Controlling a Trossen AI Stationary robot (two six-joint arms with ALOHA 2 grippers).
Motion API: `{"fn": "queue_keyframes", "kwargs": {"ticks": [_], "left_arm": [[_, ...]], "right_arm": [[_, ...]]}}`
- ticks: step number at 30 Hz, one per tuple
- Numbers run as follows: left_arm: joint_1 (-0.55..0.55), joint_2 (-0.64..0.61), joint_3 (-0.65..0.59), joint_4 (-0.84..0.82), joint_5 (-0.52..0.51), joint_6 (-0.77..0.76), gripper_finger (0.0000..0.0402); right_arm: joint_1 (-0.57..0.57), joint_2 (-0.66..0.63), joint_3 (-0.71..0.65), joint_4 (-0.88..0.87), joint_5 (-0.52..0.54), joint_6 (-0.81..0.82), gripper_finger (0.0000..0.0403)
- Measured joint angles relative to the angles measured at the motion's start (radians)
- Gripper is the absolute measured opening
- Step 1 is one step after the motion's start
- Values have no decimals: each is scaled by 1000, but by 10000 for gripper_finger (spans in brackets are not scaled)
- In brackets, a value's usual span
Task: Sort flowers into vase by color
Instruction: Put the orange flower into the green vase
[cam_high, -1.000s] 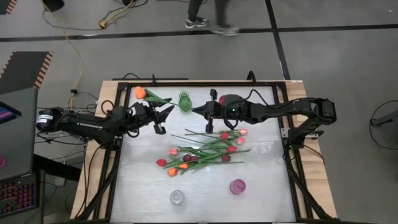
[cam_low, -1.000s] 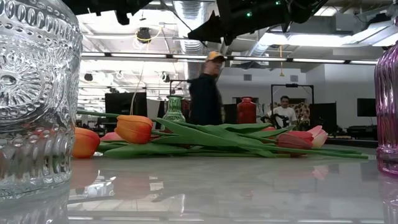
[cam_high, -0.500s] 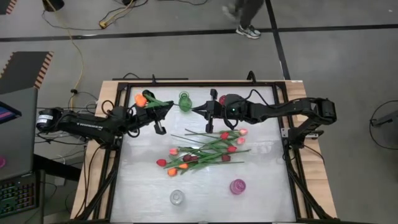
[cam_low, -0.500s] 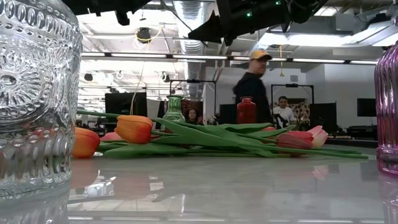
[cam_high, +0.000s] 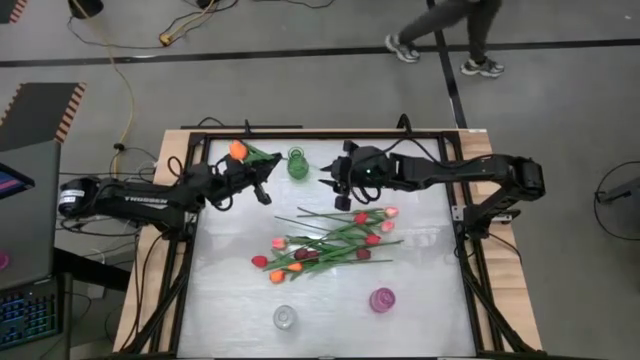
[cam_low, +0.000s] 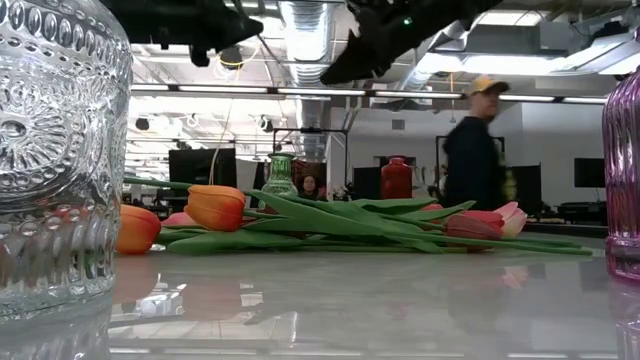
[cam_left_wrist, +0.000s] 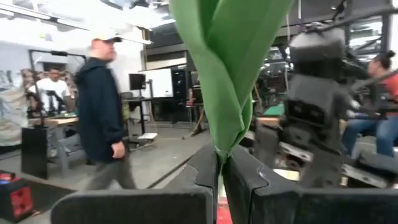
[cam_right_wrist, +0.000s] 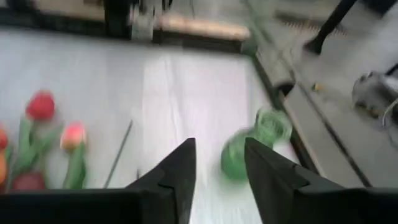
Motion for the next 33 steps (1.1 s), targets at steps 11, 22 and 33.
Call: {"fn": "queue_keyframes", "kwargs": {"ticks": [11,22,33], "left_arm": [[161,0,157,-289,54,-8,0],[195,0,306,-586,57,-26,0],[195,0,306,-636,56,-39,0]], "right_arm": [[0,-8,25,-116,0,0,197],[0,-8,25,-125,0,0,194],[0,-8,25,-124,0,1,194]]}}
